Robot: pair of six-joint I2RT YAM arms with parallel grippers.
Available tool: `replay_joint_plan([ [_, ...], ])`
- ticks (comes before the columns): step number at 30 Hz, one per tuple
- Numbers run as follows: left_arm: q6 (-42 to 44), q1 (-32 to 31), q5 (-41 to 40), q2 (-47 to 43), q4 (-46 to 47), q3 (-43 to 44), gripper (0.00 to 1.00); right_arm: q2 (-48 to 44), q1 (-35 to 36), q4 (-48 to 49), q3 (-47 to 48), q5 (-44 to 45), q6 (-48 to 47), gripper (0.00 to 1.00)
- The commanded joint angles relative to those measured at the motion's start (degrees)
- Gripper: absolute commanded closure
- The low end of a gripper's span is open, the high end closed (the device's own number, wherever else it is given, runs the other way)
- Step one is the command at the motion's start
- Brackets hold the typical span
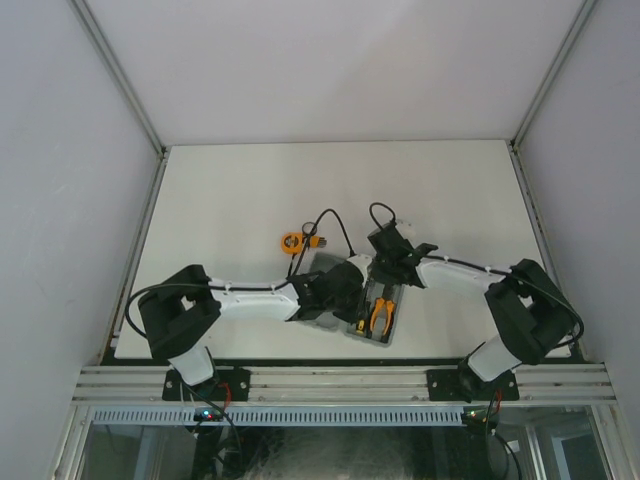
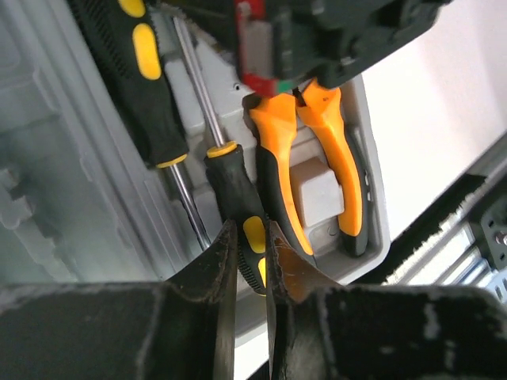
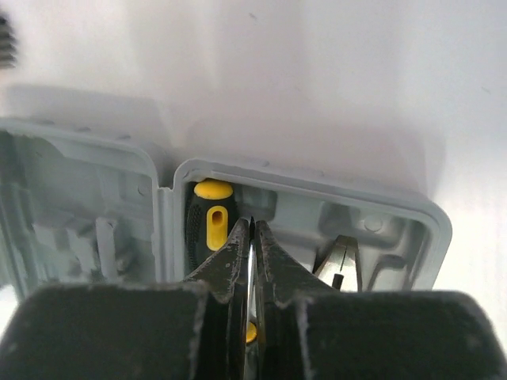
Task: Sort the tools into containers
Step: Adjust the screwdriver in the storage box.
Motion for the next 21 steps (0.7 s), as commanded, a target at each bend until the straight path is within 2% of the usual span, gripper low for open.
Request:
replay_joint_plan([
  [1,2.35,-1.51,2.86,5.13,-17.21,-5.63,1.00,-6.28,-0.33,-11.60,-2.16,-1.53,-3.20,1.00],
  [7,2.35,-1.52,2.43,4.24,-17.30,-5.64,1.00,-15.45,-2.97,-11.73,-1.90,-3.58,-3.98,0.96],
  [10,2.75,-1.51,2.32,3.85,-17.38,-5.50,1.00,-18.15,-4.50,-12.15,-1.86,-5.06,-4.64,0.91],
  [15,3.96,-1.55,2.14,2.77,-17.30,-4.87,1.00,-21.06,-5.72,-14.65,-1.93,-3.35,-5.09,0.88],
  [17,4.46,-1.53,2.11,1.81,-17.02,-4.76,0.96,-21.68,-6.00,-15.28,-2.08,-2.56,-5.54,0.89],
  [21,5.75,-1.53,1.07,-1.30,-16.59,-4.41,0.81,-23.82,-6.54,-15.79,-3.39,-0.18,-5.31,0.85],
])
